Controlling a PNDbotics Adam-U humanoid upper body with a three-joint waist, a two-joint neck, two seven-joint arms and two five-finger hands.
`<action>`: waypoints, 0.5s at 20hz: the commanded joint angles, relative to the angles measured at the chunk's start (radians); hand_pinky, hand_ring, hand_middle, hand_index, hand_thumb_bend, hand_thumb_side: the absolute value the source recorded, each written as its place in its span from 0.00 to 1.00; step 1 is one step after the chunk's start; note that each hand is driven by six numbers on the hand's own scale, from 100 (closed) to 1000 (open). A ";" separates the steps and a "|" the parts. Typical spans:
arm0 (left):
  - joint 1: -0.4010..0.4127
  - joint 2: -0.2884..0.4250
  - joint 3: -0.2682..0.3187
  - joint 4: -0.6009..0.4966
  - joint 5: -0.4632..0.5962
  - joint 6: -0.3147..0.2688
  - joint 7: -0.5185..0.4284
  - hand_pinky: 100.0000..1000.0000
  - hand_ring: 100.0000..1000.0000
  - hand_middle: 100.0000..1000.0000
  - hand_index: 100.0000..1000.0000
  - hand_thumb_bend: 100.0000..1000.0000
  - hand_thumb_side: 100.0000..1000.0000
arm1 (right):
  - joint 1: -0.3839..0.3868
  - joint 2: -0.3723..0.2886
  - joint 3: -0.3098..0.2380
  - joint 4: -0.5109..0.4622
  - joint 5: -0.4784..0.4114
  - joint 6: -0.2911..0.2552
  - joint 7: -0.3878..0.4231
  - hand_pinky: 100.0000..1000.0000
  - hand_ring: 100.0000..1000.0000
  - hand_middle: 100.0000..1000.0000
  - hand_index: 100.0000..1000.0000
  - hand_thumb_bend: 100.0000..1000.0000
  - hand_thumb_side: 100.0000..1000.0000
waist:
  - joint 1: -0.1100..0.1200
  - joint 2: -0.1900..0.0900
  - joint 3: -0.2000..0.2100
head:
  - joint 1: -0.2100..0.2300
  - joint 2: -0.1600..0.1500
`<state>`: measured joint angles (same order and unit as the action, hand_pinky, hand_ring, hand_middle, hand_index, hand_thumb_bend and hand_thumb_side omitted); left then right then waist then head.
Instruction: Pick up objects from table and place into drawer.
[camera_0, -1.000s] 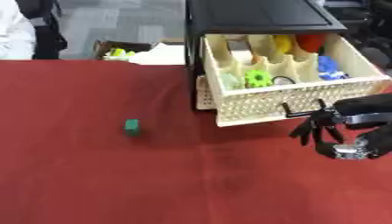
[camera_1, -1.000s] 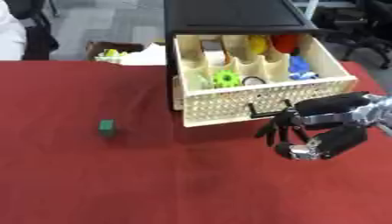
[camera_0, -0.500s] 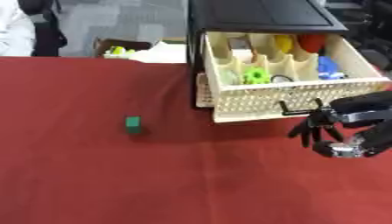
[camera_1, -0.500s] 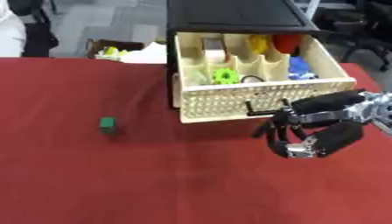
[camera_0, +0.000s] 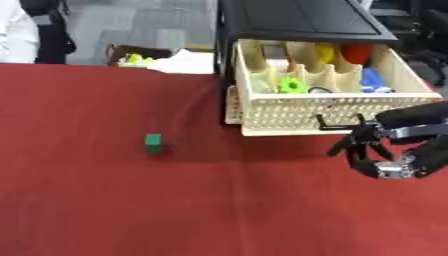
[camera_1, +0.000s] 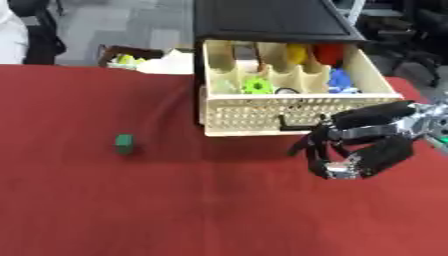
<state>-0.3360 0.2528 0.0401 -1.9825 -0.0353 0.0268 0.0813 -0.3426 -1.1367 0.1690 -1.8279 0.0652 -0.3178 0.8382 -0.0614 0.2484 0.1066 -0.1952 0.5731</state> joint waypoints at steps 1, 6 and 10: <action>-0.013 0.007 0.004 -0.017 0.007 0.004 0.000 0.49 0.59 0.53 0.76 0.00 1.00 | -0.011 -0.037 -0.002 -0.009 0.002 -0.060 0.069 0.27 0.53 0.56 0.94 0.00 1.00 | -0.002 -0.022 -0.004 | -0.003 0.011; -0.013 0.008 0.004 -0.017 0.011 0.006 -0.001 0.49 0.59 0.53 0.75 0.00 1.00 | -0.007 -0.042 0.014 -0.009 0.012 -0.051 0.069 0.26 0.52 0.55 0.93 0.00 1.00 | -0.005 -0.029 -0.005 | -0.013 0.016; -0.014 0.007 0.002 -0.017 0.014 0.007 -0.003 0.50 0.59 0.53 0.75 0.00 1.00 | -0.011 -0.042 0.031 -0.021 -0.009 -0.043 0.069 0.26 0.52 0.55 0.93 0.00 1.00 | -0.008 -0.033 0.000 | -0.020 0.019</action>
<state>-0.3360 0.2528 0.0401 -1.9825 -0.0261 0.0318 0.0798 -0.3430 -1.1379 0.2065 -1.8349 0.0651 -0.3063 0.8496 -0.0708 0.2340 0.1062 -0.2097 0.5884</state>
